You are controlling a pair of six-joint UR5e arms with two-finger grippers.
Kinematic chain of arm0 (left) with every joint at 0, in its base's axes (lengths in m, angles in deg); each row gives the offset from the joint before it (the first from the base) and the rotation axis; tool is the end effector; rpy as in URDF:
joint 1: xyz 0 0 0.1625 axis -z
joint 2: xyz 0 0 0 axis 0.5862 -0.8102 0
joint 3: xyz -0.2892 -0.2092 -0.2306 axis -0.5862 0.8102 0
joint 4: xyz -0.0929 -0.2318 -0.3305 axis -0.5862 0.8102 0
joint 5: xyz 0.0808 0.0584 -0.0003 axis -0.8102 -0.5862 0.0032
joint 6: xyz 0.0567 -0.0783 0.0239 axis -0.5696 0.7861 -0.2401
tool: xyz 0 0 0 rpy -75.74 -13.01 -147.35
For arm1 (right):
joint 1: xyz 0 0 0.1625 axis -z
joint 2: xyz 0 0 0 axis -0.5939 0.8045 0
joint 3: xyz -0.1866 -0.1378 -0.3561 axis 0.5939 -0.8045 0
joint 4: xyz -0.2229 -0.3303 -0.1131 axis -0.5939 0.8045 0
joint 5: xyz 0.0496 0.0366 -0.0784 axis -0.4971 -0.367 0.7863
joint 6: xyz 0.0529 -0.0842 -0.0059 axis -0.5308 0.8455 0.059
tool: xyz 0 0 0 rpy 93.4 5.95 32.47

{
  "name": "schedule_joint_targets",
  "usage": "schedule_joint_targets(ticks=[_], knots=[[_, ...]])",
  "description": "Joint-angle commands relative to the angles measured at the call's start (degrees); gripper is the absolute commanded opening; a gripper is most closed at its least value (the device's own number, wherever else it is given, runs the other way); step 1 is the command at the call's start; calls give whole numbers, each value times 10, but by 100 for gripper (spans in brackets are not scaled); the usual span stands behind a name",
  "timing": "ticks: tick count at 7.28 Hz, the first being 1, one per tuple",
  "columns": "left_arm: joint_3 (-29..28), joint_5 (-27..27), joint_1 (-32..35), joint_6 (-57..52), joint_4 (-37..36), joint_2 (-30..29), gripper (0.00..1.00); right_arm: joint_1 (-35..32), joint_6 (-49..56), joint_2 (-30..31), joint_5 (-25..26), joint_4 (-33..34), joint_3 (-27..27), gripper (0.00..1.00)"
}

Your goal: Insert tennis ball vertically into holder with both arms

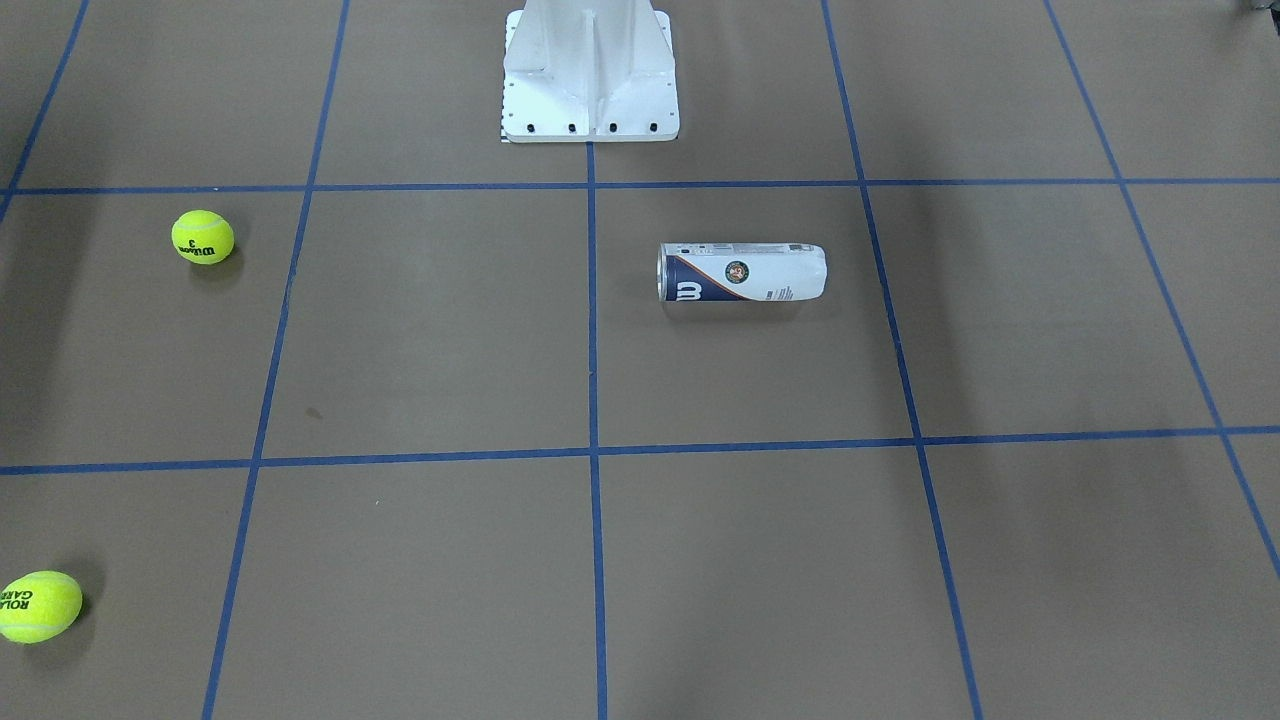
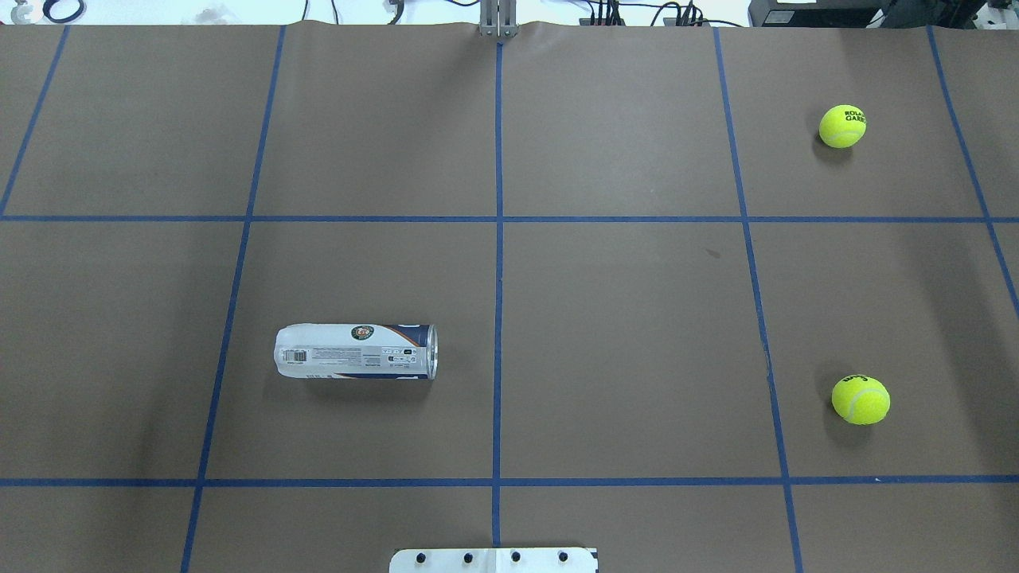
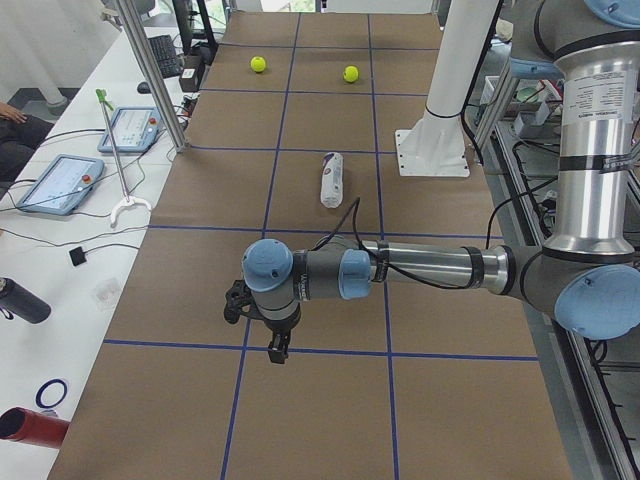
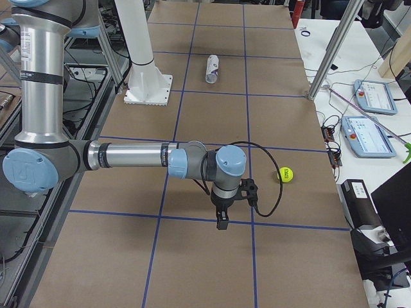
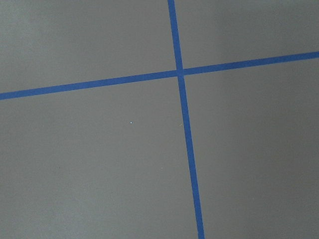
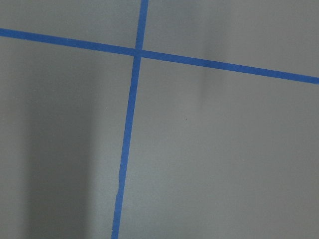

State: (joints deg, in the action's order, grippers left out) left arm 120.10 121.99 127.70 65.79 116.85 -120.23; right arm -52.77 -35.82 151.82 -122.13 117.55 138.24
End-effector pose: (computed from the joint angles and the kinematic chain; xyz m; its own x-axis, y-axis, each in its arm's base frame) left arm -0.0767 -0.4663 0.6410 0.6880 0.1363 -0.7128 -0.1015 0.9906 0.0914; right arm 0.0664 -0.4518 0.6481 0.7825 -0.1216 0.6107 0.1264 0.9913 0.0354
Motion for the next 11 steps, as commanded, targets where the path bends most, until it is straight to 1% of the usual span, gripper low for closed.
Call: schedule_joint_targets(ticks=[1, 5, 7, 8, 9, 10, 11], knots=[[0, 0, -1, -1, 0, 0, 100, 0, -1, -2, 0, 0, 0, 100], [8, 0, -1, 0, 1, -8, 100, 1, 0, -7, 1, 0, 10, 100], [11, 3, -3, 2, 6, -28, 100, 13, 1, -8, 0, -1, 19, 100], [11, 5, -4, 3, 8, -42, 100, 28, -2, -19, 3, -1, 18, 100], [14, 7, -4, 3, 16, -56, 100, 28, -1, -24, 3, -1, 19, 100], [14, 7, -4, 4, 52, -63, 100, 28, 0, -44, 5, -27, 13, 100], [7, 5, -4, 4, 99, -68, 100, 27, -4, -48, 6, -67, 11, 100]])
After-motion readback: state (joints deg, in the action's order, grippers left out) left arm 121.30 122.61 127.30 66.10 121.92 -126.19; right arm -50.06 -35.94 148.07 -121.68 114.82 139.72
